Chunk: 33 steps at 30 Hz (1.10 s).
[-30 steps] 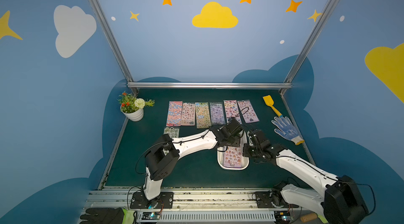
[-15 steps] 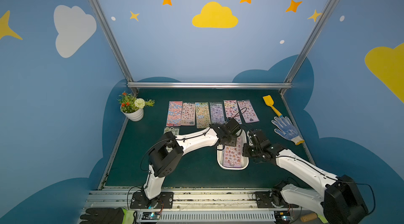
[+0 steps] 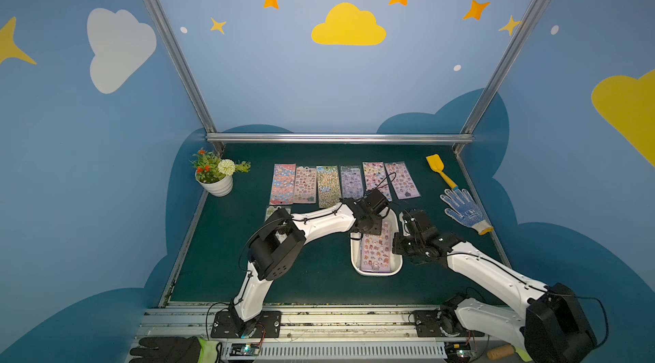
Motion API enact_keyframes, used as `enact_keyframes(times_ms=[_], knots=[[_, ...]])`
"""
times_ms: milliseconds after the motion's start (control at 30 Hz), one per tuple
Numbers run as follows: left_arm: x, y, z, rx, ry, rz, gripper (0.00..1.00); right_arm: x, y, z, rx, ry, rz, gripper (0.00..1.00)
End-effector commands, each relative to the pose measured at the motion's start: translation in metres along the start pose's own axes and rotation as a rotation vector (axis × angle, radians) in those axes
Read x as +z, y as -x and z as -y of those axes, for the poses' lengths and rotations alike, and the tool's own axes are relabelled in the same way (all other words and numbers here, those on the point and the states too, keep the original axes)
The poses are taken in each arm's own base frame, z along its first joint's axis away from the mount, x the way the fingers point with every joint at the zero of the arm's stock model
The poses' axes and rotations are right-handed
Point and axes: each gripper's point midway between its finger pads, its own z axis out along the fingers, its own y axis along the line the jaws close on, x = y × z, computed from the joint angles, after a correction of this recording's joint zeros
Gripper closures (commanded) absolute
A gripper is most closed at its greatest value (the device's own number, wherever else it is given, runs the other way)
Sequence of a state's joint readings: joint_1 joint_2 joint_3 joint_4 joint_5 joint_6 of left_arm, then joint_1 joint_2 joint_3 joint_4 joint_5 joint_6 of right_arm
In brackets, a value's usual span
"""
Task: Take the stickers out of the storage box
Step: Pick up the sticker from the storage box.
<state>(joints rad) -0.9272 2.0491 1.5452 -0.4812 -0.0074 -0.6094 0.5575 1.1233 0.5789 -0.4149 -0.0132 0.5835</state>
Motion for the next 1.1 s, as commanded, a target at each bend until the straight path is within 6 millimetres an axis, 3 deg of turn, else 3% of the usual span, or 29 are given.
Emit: enact_keyframes(times_ms=[0, 500, 867, 1067], knots=[[0.007, 0.000, -0.004, 0.004, 0.015, -0.020, 0.39, -0.002, 0.008, -0.007, 0.001, 0.037, 0.030, 1.00], [0.017, 0.001, -0.008, -0.003, 0.017, -0.034, 0.37, -0.003, 0.009, -0.010, -0.001, 0.052, 0.032, 1.00], [-0.002, 0.006, 0.008, 0.007, -0.070, -0.011, 0.49, 0.005, 0.006, -0.008, 0.005, 0.043, 0.015, 1.00], [-0.015, 0.007, 0.015, 0.006, -0.122, 0.016, 0.61, 0.008, 0.008, -0.007, 0.004, 0.037, 0.009, 1.00]])
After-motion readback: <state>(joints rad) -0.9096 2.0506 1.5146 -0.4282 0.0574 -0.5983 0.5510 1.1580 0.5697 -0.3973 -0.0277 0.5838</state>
